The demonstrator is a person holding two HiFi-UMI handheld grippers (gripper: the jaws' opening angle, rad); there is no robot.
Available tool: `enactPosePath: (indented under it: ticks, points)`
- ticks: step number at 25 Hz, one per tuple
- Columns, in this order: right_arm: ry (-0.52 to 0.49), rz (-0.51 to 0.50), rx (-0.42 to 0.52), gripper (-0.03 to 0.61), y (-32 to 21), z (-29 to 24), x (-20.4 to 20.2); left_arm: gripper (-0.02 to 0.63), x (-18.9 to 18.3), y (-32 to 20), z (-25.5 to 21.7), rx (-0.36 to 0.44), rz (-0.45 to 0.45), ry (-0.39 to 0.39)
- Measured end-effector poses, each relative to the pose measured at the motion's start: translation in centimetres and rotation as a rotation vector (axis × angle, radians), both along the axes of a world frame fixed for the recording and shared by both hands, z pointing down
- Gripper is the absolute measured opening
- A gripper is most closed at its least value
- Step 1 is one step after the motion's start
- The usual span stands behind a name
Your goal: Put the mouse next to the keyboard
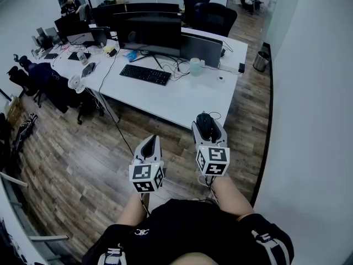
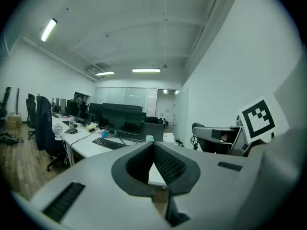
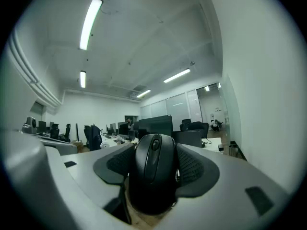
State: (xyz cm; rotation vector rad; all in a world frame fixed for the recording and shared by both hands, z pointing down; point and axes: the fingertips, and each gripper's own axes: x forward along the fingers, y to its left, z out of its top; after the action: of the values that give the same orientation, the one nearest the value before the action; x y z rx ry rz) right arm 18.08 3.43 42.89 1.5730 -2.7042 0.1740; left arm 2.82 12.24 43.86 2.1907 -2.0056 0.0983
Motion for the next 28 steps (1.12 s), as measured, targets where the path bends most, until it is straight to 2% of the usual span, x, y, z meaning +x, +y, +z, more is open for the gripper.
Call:
enactPosePath:
  ticks: [6,15,21,28]
  points:
    - [-0.006,-0.009,0.0,0.29,2.2,0.0,0.4,0.013,0.2,2.3,0.4,-0.011,-0.016,-0.003]
    - [-0.02,-0.009,-0.026,0.293,2.7,0.3,-0.5,0.012,-0.3,2.9,0.6,-0.015,-0.013,-0.01]
    - [-0.007,-0.005,-0.032,0.293,3.1,0.4,-2.7,0.012,-2.5,3.4,1.0,-0.017,-0.009,0.006]
    - [0.006,0.026,-0.024,0.293,3.5,1.1,-6.4,0.012,-6.8,3.9,1.6,-0.007,0.006,0.01]
